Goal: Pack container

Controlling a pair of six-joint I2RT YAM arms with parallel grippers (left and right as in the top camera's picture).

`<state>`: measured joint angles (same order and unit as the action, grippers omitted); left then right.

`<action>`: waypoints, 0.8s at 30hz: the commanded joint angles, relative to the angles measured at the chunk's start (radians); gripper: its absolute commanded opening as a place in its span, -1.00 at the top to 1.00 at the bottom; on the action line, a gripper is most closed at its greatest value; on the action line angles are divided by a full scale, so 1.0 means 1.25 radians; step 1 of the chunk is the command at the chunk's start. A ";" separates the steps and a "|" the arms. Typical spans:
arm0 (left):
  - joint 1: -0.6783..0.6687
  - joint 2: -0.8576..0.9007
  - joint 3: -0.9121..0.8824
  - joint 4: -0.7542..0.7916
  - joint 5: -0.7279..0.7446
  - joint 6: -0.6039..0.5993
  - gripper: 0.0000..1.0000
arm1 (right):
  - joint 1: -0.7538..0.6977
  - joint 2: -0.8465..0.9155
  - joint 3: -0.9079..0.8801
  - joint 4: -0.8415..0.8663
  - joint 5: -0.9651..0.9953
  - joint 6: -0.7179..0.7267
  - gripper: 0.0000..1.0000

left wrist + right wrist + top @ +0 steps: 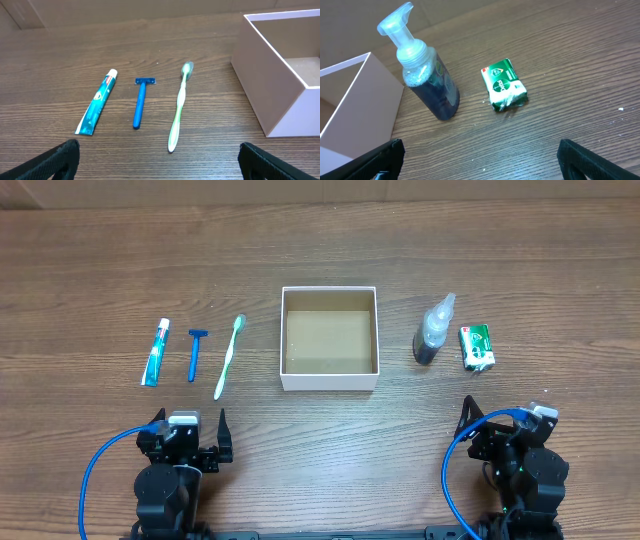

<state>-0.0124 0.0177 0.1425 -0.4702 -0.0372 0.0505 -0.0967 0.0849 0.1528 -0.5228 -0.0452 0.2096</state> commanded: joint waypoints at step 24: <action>0.005 -0.010 -0.008 0.004 0.009 -0.017 -1.00 | 0.000 0.582 0.742 -0.212 -0.249 -0.008 -1.00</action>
<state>-0.0124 0.0170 0.1394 -0.4698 -0.0372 0.0505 -0.0967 0.5781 0.8391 -0.6846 -0.3534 0.2611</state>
